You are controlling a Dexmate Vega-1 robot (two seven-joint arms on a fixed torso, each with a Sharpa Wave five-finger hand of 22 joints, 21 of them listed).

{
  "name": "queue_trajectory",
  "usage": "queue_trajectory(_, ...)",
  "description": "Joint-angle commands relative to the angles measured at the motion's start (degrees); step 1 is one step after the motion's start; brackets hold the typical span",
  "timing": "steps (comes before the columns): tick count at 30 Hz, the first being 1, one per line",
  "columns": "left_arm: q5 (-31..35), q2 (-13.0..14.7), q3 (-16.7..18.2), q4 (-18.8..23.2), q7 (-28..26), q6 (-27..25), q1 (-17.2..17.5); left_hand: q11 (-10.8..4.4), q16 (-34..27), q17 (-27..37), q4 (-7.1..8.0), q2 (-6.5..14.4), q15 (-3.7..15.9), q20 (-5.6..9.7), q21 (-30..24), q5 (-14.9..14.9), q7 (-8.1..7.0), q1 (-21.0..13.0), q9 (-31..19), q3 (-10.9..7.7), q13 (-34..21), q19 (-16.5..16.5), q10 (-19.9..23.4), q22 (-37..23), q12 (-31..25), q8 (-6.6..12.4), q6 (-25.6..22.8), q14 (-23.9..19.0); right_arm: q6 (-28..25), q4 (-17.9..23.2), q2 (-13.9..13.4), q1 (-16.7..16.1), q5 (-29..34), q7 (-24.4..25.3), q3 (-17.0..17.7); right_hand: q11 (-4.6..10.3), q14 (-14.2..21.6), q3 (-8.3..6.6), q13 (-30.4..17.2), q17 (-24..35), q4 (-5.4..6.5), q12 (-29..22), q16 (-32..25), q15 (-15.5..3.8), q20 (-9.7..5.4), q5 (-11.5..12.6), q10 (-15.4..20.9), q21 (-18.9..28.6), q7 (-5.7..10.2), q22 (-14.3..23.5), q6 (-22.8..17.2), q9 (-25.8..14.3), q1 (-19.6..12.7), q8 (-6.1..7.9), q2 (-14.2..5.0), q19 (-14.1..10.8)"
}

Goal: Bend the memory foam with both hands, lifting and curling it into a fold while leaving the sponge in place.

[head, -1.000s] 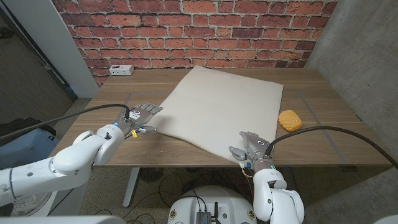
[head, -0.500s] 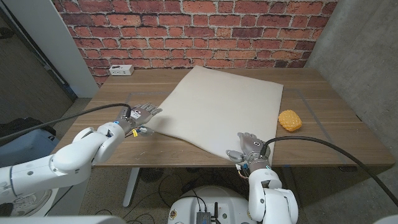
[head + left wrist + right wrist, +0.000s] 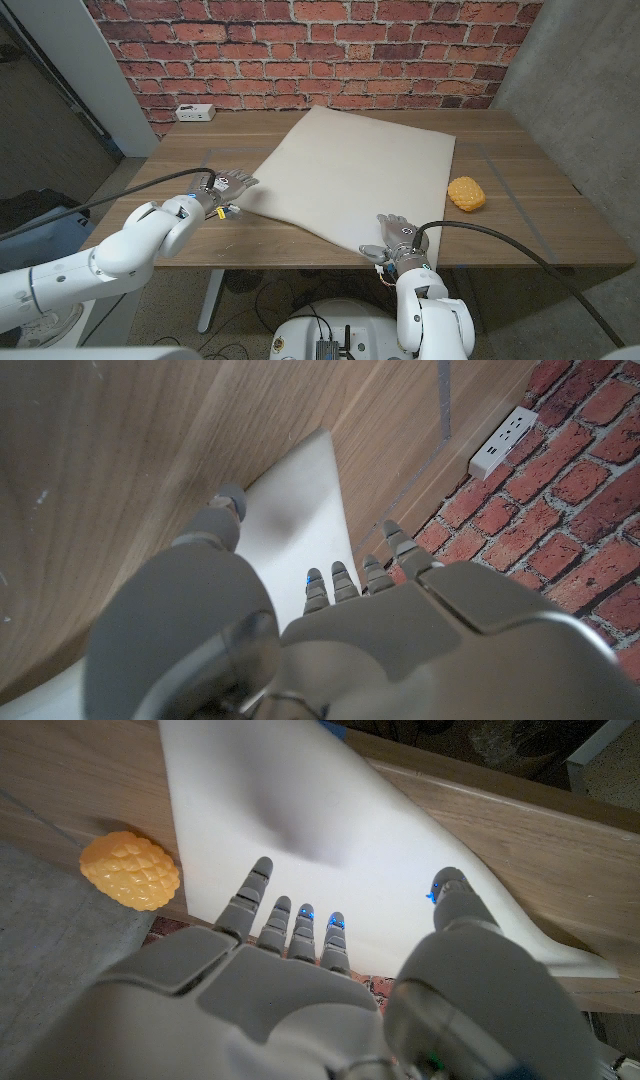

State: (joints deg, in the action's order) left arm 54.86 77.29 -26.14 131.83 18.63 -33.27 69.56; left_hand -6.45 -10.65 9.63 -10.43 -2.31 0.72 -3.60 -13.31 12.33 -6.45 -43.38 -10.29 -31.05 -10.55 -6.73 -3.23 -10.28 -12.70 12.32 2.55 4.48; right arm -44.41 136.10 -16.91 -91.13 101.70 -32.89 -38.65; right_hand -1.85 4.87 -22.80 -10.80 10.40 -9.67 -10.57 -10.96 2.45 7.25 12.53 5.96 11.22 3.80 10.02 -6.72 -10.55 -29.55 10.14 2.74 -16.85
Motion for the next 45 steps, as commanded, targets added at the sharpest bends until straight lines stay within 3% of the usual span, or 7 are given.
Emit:
queue_trajectory(1, 3.7, -5.1, -1.1, -3.8, 0.7, 3.3, -2.8, -0.75, 0.0, 0.1, 0.17, 0.2, -0.04, -0.39, 0.4, 0.0, -0.19, -1.1, -0.1, -0.16, -0.2, -0.2, 0.0, -0.1, 0.1, 0.12, 0.4, -0.2, 5.9, -1.3, 3.5, -0.9, 5.1, -4.7, 1.8, 0.24, -0.7, 0.30, -0.2, 0.2, 0.02, 0.3, 0.3, 0.03, 0.06, 0.9, -1.0, -0.1, -0.01, 0.1, 1.0, -0.1, -0.5, 0.00, 0.92, 0.6)
queue_trajectory(7, 5.1, -6.7, -1.4, -5.4, -0.9, 5.6, -3.7, -2.49, -0.5, 0.1, 0.42, 0.8, 1.98, 0.35, 0.2, -0.6, -1.03, -4.1, -0.2, 0.13, -0.3, -1.8, 4.3, -0.2, -1.1, 0.31, -1.2, -3.1, 6.7, -3.9, 4.5, -0.2, 6.0, -3.9, 1.5, 0.70, -1.6, 0.17, -0.2, 0.2, -0.16, 0.4, 0.5, -0.25, -0.13, 1.5, -2.0, -0.1, 0.28, 0.1, 1.8, -0.1, -1.7, 0.06, 1.09, 0.6)
queue_trajectory(20, 6.8, -9.0, -2.2, -7.0, 3.2, 9.6, -6.4, -2.10, 0.4, 0.1, 0.74, 1.0, 1.78, 0.18, 0.7, -1.1, -1.44, -5.9, -0.3, 1.01, -0.4, -1.3, 1.5, -0.3, 0.4, -0.89, 1.3, -1.9, 6.2, -7.0, 4.9, 0.9, 7.0, -3.2, 1.0, 0.76, -0.6, -0.71, -0.2, 0.2, -0.53, -0.5, -0.2, -0.98, -0.87, 3.2, -0.9, 0.5, 0.36, 0.1, 0.4, -0.2, -5.7, 1.08, 0.82, -1.2)
queue_trajectory(30, 7.0, -11.0, -3.5, -8.4, 6.7, 13.4, -8.8, -1.60, 0.9, 0.1, 0.86, 0.6, 1.33, 0.19, 1.2, -1.2, -1.36, -7.1, -0.3, 2.10, -0.5, -0.5, -1.4, -0.4, 1.4, -1.72, 4.5, 0.4, 6.9, -8.6, 6.1, 2.2, 10.6, -9.3, 1.6, 1.12, -0.1, -1.48, -0.2, 0.2, -0.78, -0.5, -0.4, -1.08, -1.25, 4.4, -1.2, 0.4, 0.97, 0.0, 0.8, -0.2, -8.9, 0.98, 0.74, -1.4)
queue_trajectory(37, 6.8, -11.1, -2.8, -7.8, 6.4, 13.7, -8.4, -1.50, 0.8, 0.1, 1.13, 0.7, 1.49, 0.40, 1.3, -1.2, -1.16, -7.2, -0.3, 2.51, -0.5, -0.3, -1.7, -0.4, 1.4, -1.68, 4.9, 0.8, 7.4, -11.5, 7.3, 3.7, 13.5, -13.0, 1.9, 1.52, 8.4, -2.87, -0.2, 0.4, -0.50, -1.8, -2.6, -5.24, -3.97, 6.7, 3.5, 1.7, 1.16, 0.2, -3.1, -0.2, -19.1, 2.12, 1.34, -6.9)
queue_trajectory(42, 7.2, -11.1, -2.6, -7.2, 6.4, 13.9, -8.0, -1.49, 0.8, 0.2, 1.48, 0.4, 1.68, 0.64, 1.3, -1.3, -1.19, -6.7, -0.3, 3.07, -0.5, -0.3, -1.9, -0.4, 1.4, -1.67, 5.1, 1.0, 7.6, -13.5, 7.1, 4.9, 12.2, -13.2, 2.0, 1.71, 11.1, -2.37, -0.3, 0.7, 0.09, -2.8, -3.5, -6.76, -4.22, 7.0, 7.2, 1.8, 1.04, 0.2, -5.2, -0.1, -20.4, 2.42, 1.25, -8.2)
queue_trajectory(45, 7.4, -11.1, -2.4, -6.9, 6.7, 13.9, -7.8, -1.50, 0.8, 0.2, 1.64, 0.2, 1.78, 0.62, 1.3, -1.3, -1.15, -6.4, -0.3, 3.41, -0.5, -0.3, -2.0, -0.4, 1.4, -1.69, 5.2, 1.2, 6.7, -14.0, 6.6, 5.3, 9.9, -10.6, 1.9, 1.45, 14.6, -1.34, -0.4, 1.4, 0.75, -3.8, -4.8, -8.06, -4.81, 7.3, 12.0, 2.1, 0.51, 0.2, -12.0, -0.1, -21.6, 4.04, 0.46, -10.3)
